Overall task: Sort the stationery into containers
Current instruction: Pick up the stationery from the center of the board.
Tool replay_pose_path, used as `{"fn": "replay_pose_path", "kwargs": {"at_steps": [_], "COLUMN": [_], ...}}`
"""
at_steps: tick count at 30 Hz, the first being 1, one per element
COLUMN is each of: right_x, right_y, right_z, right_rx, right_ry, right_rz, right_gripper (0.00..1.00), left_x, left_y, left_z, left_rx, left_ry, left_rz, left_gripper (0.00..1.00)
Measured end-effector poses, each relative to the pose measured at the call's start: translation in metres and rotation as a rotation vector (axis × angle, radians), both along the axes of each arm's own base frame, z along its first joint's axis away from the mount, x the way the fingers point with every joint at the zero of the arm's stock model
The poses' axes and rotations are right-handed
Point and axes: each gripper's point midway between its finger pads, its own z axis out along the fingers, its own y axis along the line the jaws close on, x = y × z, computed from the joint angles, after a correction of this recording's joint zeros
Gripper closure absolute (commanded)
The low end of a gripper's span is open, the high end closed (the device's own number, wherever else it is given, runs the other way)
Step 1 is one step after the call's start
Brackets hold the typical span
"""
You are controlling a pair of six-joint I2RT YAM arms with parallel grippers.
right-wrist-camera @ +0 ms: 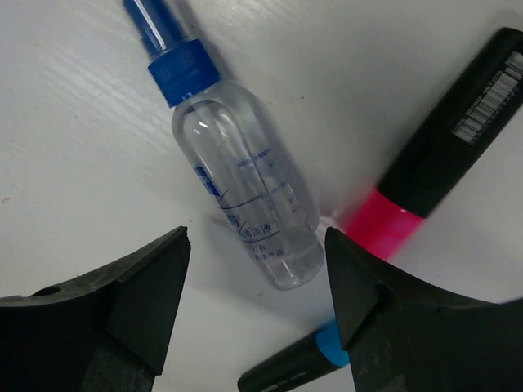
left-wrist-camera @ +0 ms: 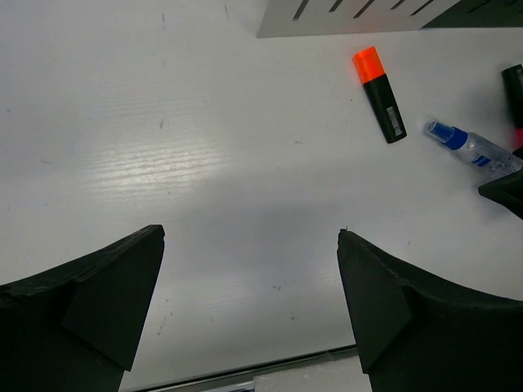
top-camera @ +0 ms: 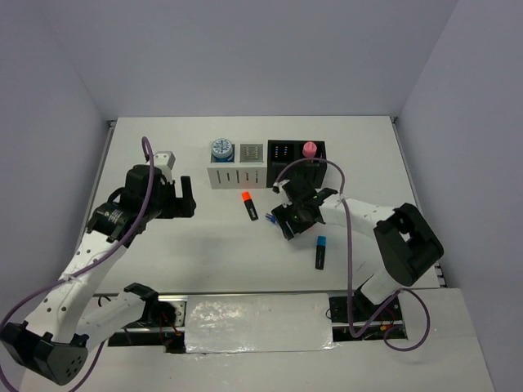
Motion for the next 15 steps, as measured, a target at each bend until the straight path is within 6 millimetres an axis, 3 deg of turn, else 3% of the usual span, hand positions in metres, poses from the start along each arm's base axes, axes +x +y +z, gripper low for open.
{"fn": "replay_pose_path", "kwargs": {"at_steps": [4, 8, 11, 15], "right_x": [0.003, 0.005, 0.006, 0.002], "right_y": [0.006, 0.010, 0.014, 0.023], "right_z": [-0.009, -0.011, -0.009, -0.006], "right_rx": [-0.041, -0.058, -0.061, -0.049], "right_ry": [0.010, 0.006, -0.007, -0.012], "right_rz": [0.019, 0.032, 0.030, 0.034], "right_gripper": [0.37, 0.55, 0.74, 0.86], "left_x": [0.000, 0.000, 0.002, 0.002], "left_y": [-0.003, -0.004, -0.006, -0.008], "left_z": [-0.015, -0.024, -0.023, -0.022], "left_rx": [0.002, 0.005, -0.001, -0.012], "left_ry": [0.033, 0.058, 0.050, 0.047], "left_rz": [-0.011, -0.017, -0.020, -0.025], "left_gripper": [0.01, 0.01, 0.01, 0.01]}}
